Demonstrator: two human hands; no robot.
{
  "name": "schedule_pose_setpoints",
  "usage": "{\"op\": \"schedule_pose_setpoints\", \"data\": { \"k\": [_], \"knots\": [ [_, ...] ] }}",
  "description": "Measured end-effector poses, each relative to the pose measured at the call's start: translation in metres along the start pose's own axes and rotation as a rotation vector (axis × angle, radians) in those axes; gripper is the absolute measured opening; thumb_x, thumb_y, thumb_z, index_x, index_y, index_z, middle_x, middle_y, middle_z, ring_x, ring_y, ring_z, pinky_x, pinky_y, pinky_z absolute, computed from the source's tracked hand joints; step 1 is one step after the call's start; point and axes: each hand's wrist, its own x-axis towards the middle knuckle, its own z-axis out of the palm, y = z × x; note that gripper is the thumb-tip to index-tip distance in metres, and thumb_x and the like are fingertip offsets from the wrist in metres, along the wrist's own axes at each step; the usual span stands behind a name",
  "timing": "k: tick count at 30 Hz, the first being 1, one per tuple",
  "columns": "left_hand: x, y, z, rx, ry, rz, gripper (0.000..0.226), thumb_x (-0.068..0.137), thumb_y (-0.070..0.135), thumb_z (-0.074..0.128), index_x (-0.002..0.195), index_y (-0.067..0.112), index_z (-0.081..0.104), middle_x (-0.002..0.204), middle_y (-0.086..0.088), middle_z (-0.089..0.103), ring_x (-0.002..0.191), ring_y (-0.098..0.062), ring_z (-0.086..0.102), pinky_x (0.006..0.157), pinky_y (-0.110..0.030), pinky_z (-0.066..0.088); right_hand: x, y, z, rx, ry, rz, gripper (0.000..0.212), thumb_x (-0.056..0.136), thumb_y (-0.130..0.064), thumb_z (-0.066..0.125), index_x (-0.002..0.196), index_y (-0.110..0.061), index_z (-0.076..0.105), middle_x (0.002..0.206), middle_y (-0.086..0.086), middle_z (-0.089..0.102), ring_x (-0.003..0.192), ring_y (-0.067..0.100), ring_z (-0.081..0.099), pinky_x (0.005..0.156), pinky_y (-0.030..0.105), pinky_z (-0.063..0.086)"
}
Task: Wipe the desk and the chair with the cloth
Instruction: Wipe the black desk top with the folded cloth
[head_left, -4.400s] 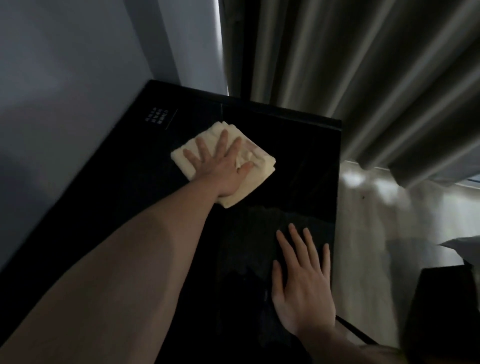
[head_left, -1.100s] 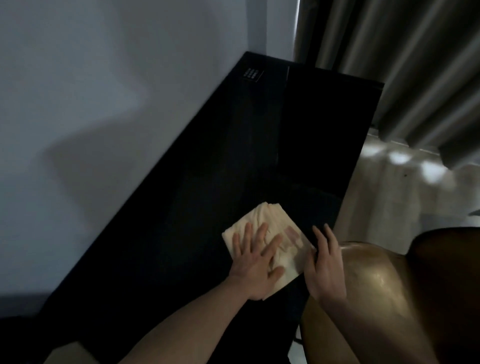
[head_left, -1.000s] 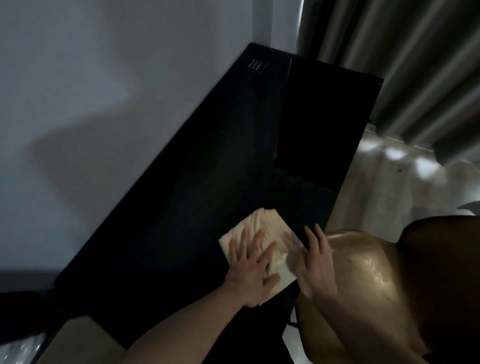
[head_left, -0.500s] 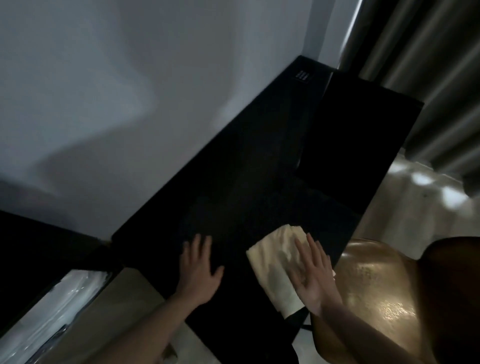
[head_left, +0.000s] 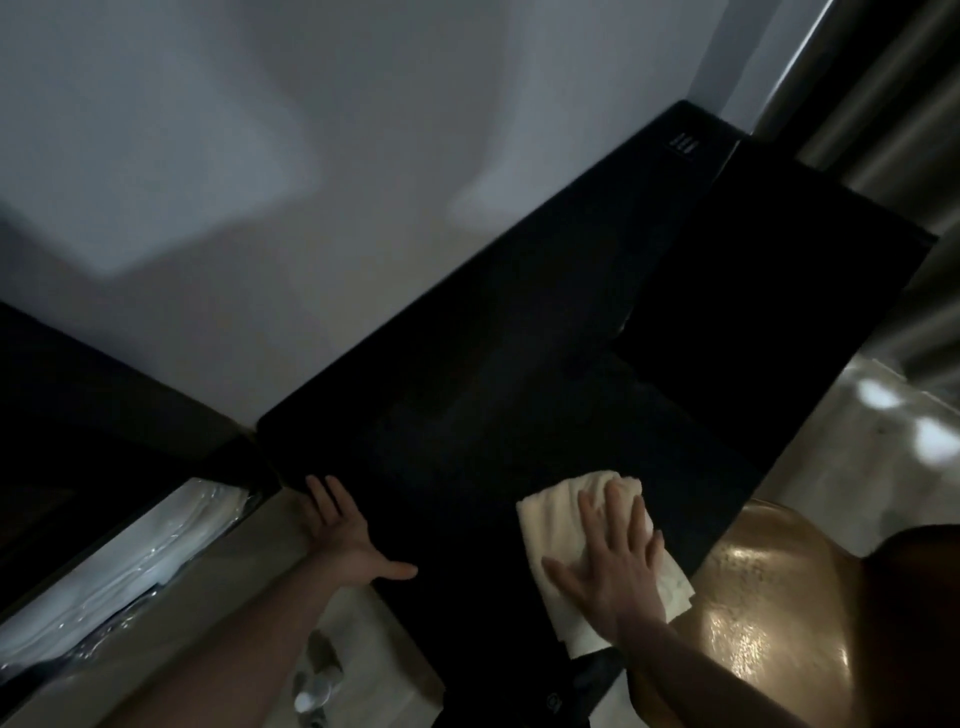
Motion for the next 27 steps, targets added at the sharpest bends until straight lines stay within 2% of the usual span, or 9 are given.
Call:
{"op": "schedule_pose_setpoints", "data": {
  "k": [3,5,9,11,13,16,20,24,27],
  "knots": [
    [-0.005,0.003,-0.002,0.006,-0.029,-0.030,0.192,0.038,0.076,0.094,0.141,0.002,-0.051,0.139,-0.023,-0.065,0.150,-0.048,-0.033,0.129,-0.053,0.005,-0.003,-0.021,0.011,-0.077,-0.042,-0.023,0.109,0.085,-0.092,0.036,0.164,-0.042,-0.019,0.165,-0.006,-0.045,0.152,0.032,-0.041,0.125,0.065,-0.014],
    [-0.004,0.003,-0.002,0.000,-0.054,-0.027,0.196,0.034,0.076,0.095,0.138,0.004,-0.054,0.131,-0.021,-0.070,0.149,-0.049,-0.035,0.129,-0.054,0.007,0.004,-0.034,0.014,-0.131,-0.068,-0.032,0.111,0.083,-0.094,0.034,0.163,-0.042,-0.024,0.164,-0.005,-0.047,0.152,0.033,-0.041,0.124,0.063,-0.018],
    [-0.004,0.009,-0.005,0.000,-0.070,-0.032,0.193,0.038,0.070,0.098,0.128,0.008,-0.062,0.125,-0.022,-0.073,0.154,-0.052,-0.020,0.127,-0.057,0.014,0.027,-0.061,0.011,-0.193,-0.111,-0.144,0.111,0.082,-0.095,0.035,0.160,-0.046,-0.027,0.163,-0.005,-0.048,0.151,0.033,-0.043,0.124,0.063,-0.018],
    [-0.006,0.012,-0.003,0.042,-0.066,-0.022,0.188,0.042,0.069,0.097,0.120,0.009,-0.063,0.116,-0.022,-0.076,0.153,-0.051,-0.023,0.126,-0.058,0.016,0.043,-0.075,0.007,-0.214,-0.127,-0.237,0.109,0.083,-0.093,0.037,0.160,-0.048,-0.027,0.164,-0.007,-0.047,0.151,0.031,-0.043,0.124,0.063,-0.018],
    [-0.004,0.011,0.000,0.038,-0.046,-0.018,0.191,0.037,0.069,0.098,0.131,0.010,-0.058,0.118,-0.020,-0.076,0.153,-0.051,-0.021,0.125,-0.059,0.023,0.065,-0.095,0.004,-0.229,-0.124,-0.326,0.109,0.084,-0.091,0.040,0.161,-0.048,-0.023,0.165,-0.008,-0.045,0.151,0.030,-0.043,0.124,0.064,-0.017],
    [0.001,0.006,0.004,0.028,-0.026,-0.015,0.194,0.032,0.070,0.098,0.149,0.012,-0.046,0.139,-0.022,-0.065,0.156,-0.053,-0.005,0.121,-0.058,0.030,0.103,-0.135,0.005,-0.247,-0.113,-0.409,0.108,0.084,-0.089,0.042,0.163,-0.047,-0.019,0.167,-0.007,-0.041,0.152,0.032,-0.041,0.124,0.065,-0.016],
    [0.010,0.005,0.001,0.101,-0.097,0.022,0.191,0.033,0.077,0.092,0.150,0.013,-0.044,0.141,-0.016,-0.066,0.154,-0.051,-0.022,0.123,-0.062,0.017,0.151,-0.194,0.008,-0.231,-0.098,-0.424,0.107,0.085,-0.089,0.042,0.164,-0.046,-0.016,0.170,-0.004,-0.036,0.154,0.035,-0.037,0.122,0.066,-0.020],
    [0.012,0.008,-0.005,0.115,-0.154,0.022,0.186,0.041,0.074,0.094,0.150,0.011,-0.043,0.140,-0.018,-0.065,0.155,-0.050,-0.019,0.125,-0.059,0.015,0.183,-0.233,0.009,-0.168,-0.064,-0.438,0.105,0.086,-0.087,0.045,0.166,-0.044,-0.009,0.171,-0.005,-0.033,0.154,0.035,-0.036,0.120,0.066,-0.023],
    [0.008,0.012,-0.005,0.151,-0.151,0.025,0.180,0.051,0.069,0.094,0.150,0.009,-0.044,0.139,-0.018,-0.066,0.148,-0.046,-0.037,0.126,-0.055,0.017,0.186,-0.234,0.012,-0.169,-0.032,-0.438,0.105,0.086,-0.087,0.044,0.166,-0.042,-0.008,0.172,-0.005,-0.031,0.155,0.034,-0.035,0.121,0.064,-0.023]
  ]
}}
